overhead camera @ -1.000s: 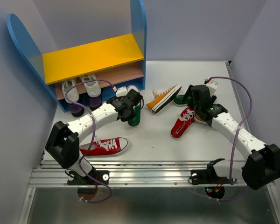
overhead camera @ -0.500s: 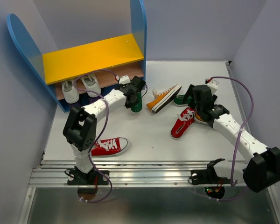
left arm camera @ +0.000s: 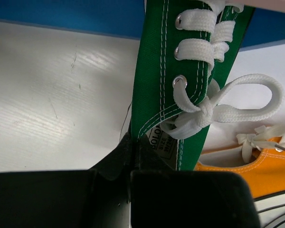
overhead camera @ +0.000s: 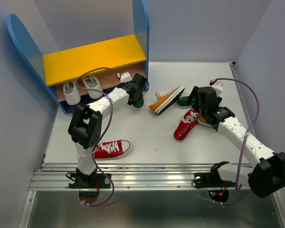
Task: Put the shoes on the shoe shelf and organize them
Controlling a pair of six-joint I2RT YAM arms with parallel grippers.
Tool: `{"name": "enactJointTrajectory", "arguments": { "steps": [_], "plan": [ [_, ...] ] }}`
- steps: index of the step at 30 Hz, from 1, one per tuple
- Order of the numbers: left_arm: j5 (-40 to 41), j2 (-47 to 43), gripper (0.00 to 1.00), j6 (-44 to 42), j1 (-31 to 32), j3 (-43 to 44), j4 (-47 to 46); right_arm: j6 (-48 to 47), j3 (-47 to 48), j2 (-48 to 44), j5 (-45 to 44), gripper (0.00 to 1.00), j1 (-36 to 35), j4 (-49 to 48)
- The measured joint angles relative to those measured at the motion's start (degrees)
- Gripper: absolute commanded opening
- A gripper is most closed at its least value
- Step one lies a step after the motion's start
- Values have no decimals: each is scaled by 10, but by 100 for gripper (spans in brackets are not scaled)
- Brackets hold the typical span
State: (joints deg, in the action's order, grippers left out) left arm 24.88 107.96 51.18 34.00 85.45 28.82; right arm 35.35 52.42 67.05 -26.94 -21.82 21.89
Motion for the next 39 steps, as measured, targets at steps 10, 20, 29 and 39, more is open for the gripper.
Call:
{"name": "enactJointTrajectory", "arguments": {
  "steps": [10, 20, 29, 39],
  "plan": [
    [24, 6, 0, -11, -3, -11, -64, 0, 0, -14, 4, 100, 0, 7],
    [30, 35, 0, -12, -4, -15, -101, 0, 0, -27, 4, 100, 0, 21],
    [30, 46, 0, -12, -7, -15, -107, 2, 0, -37, 4, 100, 0, 23],
    [23, 63, 38, -16, -12, -2, -111, 2, -1, -37, 4, 100, 0, 26]
  ]
}}
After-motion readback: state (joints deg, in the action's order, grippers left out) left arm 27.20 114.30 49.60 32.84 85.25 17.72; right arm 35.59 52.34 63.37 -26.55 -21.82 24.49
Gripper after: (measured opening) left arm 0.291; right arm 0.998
